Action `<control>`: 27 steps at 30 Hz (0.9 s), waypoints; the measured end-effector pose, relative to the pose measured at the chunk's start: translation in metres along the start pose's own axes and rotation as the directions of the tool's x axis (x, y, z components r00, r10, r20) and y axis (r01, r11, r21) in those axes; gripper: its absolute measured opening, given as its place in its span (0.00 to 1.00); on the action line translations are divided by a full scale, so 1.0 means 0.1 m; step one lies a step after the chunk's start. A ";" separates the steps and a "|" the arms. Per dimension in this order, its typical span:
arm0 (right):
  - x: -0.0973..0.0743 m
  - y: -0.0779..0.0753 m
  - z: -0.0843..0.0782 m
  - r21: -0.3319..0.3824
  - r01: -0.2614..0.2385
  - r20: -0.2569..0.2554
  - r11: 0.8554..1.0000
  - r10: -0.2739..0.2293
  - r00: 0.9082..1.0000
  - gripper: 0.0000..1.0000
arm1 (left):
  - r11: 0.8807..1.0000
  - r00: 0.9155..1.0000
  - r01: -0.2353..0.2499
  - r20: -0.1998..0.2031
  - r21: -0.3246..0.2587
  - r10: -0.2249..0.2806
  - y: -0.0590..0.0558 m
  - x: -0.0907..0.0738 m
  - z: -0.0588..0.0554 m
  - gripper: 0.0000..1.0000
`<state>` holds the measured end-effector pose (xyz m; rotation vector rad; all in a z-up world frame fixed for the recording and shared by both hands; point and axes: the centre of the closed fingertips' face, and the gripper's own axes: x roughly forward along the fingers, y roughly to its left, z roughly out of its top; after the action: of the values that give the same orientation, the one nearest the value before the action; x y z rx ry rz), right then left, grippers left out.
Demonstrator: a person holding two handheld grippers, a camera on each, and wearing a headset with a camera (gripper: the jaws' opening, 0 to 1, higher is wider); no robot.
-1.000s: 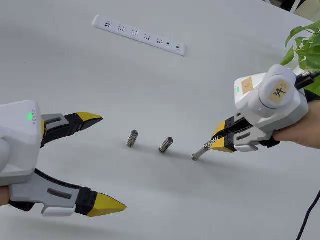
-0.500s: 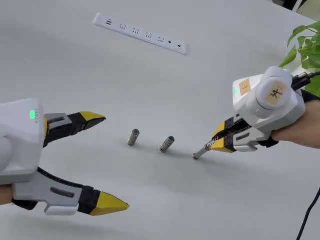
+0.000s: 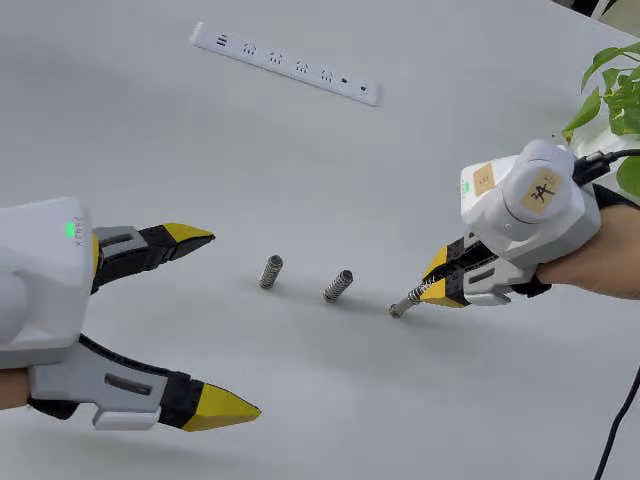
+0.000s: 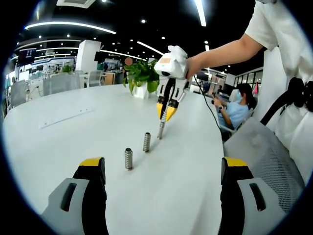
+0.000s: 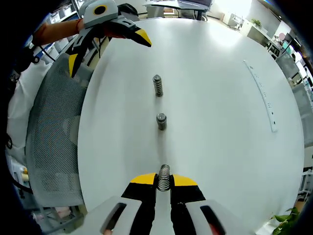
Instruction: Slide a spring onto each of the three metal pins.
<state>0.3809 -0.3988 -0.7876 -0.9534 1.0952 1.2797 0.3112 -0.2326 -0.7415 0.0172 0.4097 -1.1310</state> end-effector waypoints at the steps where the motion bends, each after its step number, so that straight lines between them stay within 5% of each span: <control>1: 0.01 0.00 0.00 0.001 -0.001 -0.001 1.000 0.001 1.000 0.06 | 1.000 1.000 0.000 0.000 -0.001 0.000 0.00 0.00 0.00 0.98; 27: 0.27 -0.02 -0.05 -0.007 -0.022 -0.025 1.000 0.021 0.999 0.07 | 1.000 1.000 -0.002 0.000 -0.014 0.002 0.01 0.02 -0.03 0.97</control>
<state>0.3817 -0.3972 -0.8148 -0.9676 1.1228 1.2935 0.3122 -0.2332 -0.7448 0.0056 0.4176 -1.1261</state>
